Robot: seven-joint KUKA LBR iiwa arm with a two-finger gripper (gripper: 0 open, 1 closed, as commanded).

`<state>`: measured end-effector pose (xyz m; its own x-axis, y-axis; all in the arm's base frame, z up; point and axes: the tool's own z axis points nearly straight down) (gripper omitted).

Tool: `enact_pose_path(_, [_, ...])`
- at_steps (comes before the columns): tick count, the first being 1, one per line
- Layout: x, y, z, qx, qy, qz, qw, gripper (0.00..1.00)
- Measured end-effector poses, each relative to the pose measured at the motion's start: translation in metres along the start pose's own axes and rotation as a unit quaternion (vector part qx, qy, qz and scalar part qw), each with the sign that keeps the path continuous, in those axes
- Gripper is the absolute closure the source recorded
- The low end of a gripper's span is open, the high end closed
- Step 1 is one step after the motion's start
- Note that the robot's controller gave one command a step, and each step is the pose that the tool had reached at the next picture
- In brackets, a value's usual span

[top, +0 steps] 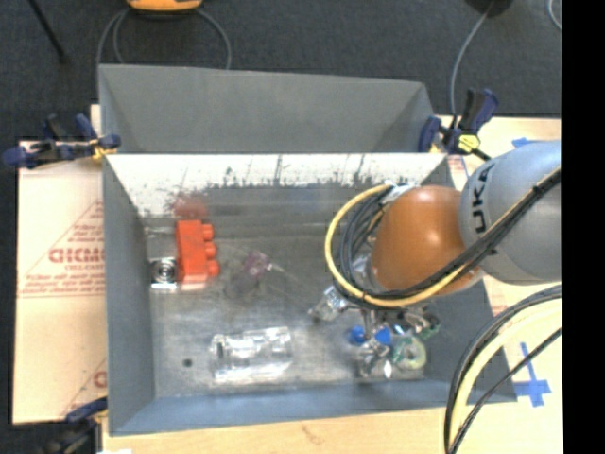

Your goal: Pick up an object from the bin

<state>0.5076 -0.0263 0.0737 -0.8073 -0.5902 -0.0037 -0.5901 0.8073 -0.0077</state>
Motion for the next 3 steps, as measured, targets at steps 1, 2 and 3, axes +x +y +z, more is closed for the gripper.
enact_pose_path(1, [0.068, -0.089, -0.01, -0.005, -0.0015, -0.074, 0.9972, 0.0])
enact_pose_path(2, [0.068, -0.089, -0.01, -0.004, -0.0008, -0.077, 0.997, 1.0])
enact_pose_path(3, [0.058, -0.095, -0.113, 0.001, -0.0016, -0.084, 0.9964, 1.0])
